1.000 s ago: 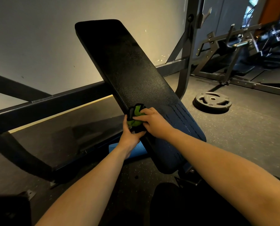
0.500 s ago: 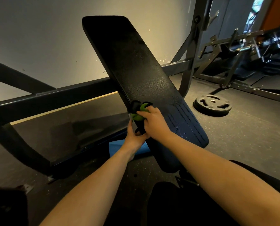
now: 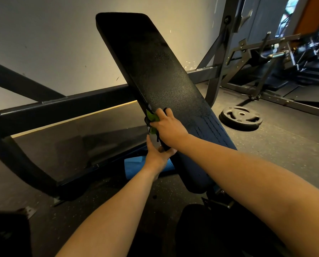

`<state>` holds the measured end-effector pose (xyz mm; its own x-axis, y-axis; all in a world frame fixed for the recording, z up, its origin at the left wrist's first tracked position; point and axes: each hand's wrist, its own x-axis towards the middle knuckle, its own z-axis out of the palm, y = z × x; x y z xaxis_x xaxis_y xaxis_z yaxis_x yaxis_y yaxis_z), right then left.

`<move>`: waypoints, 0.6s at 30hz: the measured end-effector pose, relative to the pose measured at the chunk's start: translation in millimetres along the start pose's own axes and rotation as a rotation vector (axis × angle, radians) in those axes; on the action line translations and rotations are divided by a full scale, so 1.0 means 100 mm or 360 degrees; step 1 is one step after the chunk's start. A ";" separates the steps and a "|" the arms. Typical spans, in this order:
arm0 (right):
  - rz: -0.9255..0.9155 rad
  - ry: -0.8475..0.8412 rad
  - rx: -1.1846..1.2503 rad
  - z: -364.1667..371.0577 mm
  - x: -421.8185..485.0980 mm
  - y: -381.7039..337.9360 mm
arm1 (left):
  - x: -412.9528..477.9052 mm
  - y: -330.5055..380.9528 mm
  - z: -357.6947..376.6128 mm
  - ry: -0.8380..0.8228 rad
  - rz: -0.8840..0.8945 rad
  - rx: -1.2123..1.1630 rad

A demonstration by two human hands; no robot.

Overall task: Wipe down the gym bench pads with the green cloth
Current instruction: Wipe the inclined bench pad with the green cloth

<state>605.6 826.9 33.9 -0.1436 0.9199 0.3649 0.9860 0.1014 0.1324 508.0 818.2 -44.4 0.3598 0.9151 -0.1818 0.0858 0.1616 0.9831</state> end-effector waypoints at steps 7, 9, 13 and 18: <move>-0.0117 -0.0110 0.0177 0.14 -0.20 0.16 | 0.02 0.06 -0.03 -0.0007 0.0115 0.0073; -0.0140 -0.0071 0.0279 0.18 -0.29 0.30 | -0.01 0.07 -0.01 -0.0014 0.0162 0.0062; -0.0134 0.0152 0.0401 0.33 -0.45 0.50 | -0.02 0.12 0.02 -0.0052 0.0244 0.0137; 0.0449 0.0320 0.0507 0.52 -0.50 0.95 | 0.04 0.29 0.05 -0.0047 0.0325 0.0394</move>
<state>711.1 810.3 -20.1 0.1514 0.8398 0.5213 0.9612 -0.0021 -0.2758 516.8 824.4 -16.6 0.4196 0.9076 0.0147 0.2309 -0.1223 0.9653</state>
